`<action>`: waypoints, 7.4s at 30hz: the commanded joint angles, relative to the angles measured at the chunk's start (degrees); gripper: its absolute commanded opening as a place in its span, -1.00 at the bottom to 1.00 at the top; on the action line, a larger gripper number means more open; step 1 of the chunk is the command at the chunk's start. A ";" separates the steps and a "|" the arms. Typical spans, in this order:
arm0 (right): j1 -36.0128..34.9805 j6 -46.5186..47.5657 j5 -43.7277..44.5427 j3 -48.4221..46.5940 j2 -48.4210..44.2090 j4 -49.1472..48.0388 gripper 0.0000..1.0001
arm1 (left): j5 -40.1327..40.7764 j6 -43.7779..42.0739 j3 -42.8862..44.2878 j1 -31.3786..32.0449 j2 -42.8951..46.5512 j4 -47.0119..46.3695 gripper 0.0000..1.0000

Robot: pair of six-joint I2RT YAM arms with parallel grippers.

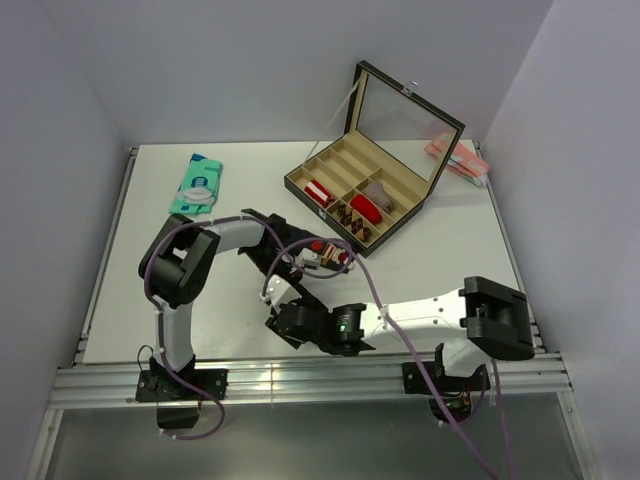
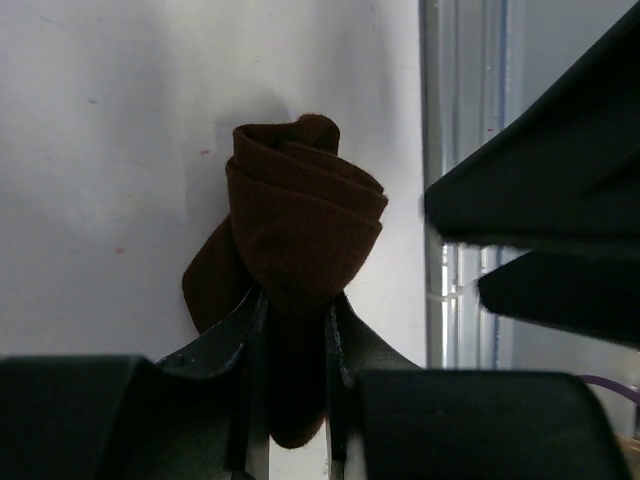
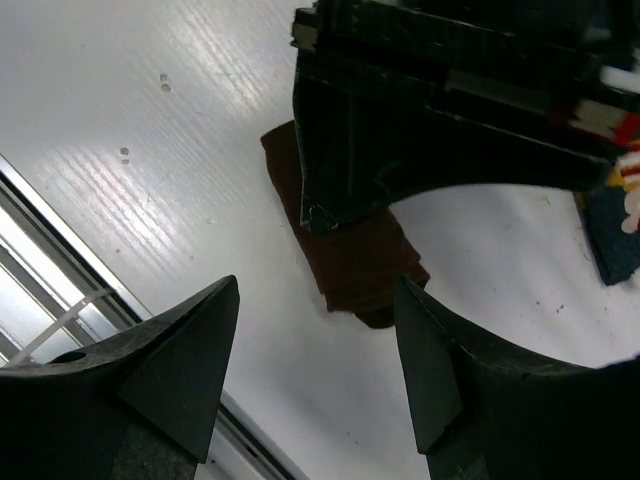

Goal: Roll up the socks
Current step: Roll the sock at the center of the board, then pick up the sock at the center of the board, then place the sock in the storage box.

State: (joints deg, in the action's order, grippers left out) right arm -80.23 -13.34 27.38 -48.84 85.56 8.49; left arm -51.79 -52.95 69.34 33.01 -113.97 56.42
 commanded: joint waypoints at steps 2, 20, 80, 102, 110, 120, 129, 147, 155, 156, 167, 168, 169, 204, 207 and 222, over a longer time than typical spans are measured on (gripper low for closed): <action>0.60 5.25 -0.66 -4.51 4.79 2.67 0.41 | 9.25 -4.18 -1.67 0.21 -5.03 3.16 -0.99; 2.36 10.71 -3.29 -8.82 14.63 4.34 0.40 | 9.86 -5.85 1.58 -0.50 -8.81 7.29 -0.99; 14.65 1.75 -6.98 -2.93 7.53 3.20 -1.00 | -4.01 -4.10 23.11 -19.38 -4.94 21.27 0.02; 36.97 9.11 -3.91 -26.38 4.87 10.94 -1.00 | -3.58 10.93 21.45 -25.89 12.28 13.99 -0.04; 47.95 22.03 -2.94 -45.52 20.15 8.92 -1.00 | -2.18 18.48 23.47 -27.92 16.15 8.88 -0.04; 51.92 34.25 1.01 -67.16 41.69 8.64 -1.00 | -1.03 23.15 25.23 -28.01 17.91 5.01 -0.05; 51.66 38.65 0.31 -74.83 51.81 10.32 -1.00 | -0.24 22.54 23.30 -28.01 18.70 3.78 -0.04; 48.67 35.14 -3.73 -57.69 44.79 3.73 -1.00 | -1.82 21.84 21.54 -28.01 17.20 2.99 -0.07; 48.41 33.56 -6.36 -59.00 46.10 7.50 -1.00 | -1.83 21.13 21.19 -28.01 16.94 3.61 -0.08; 48.41 33.30 -6.98 -58.83 45.84 7.77 -1.00 | -1.65 21.13 20.93 -28.01 17.03 3.52 -0.08; 50.08 30.31 -15.42 -73.49 52.86 25.59 -1.00 | -1.47 20.25 21.98 -28.01 16.24 5.27 -0.08; 50.43 29.96 -15.77 -74.81 53.65 26.83 -1.00 | -1.56 20.08 22.06 -28.01 16.15 5.62 -0.07; 50.69 29.69 -16.12 -77.17 54.18 27.97 -1.00 | -1.65 19.82 22.15 -28.01 16.06 5.98 -0.07; 57.99 20.82 -22.54 -77.82 51.73 33.61 0.24 | -1.38 22.10 25.93 -25.28 13.25 6.07 0.00; 58.34 20.03 -22.63 -77.72 50.06 32.82 0.25 | -1.38 22.10 26.11 -25.19 13.08 6.15 0.00; 58.96 15.90 -21.75 -73.51 37.93 27.19 0.31 | 0.90 24.82 22.07 -25.19 16.06 0.10 0.06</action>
State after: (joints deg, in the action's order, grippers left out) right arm -21.71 4.40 4.32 -122.10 129.25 38.63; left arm -51.51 -30.09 92.25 7.60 -100.33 59.86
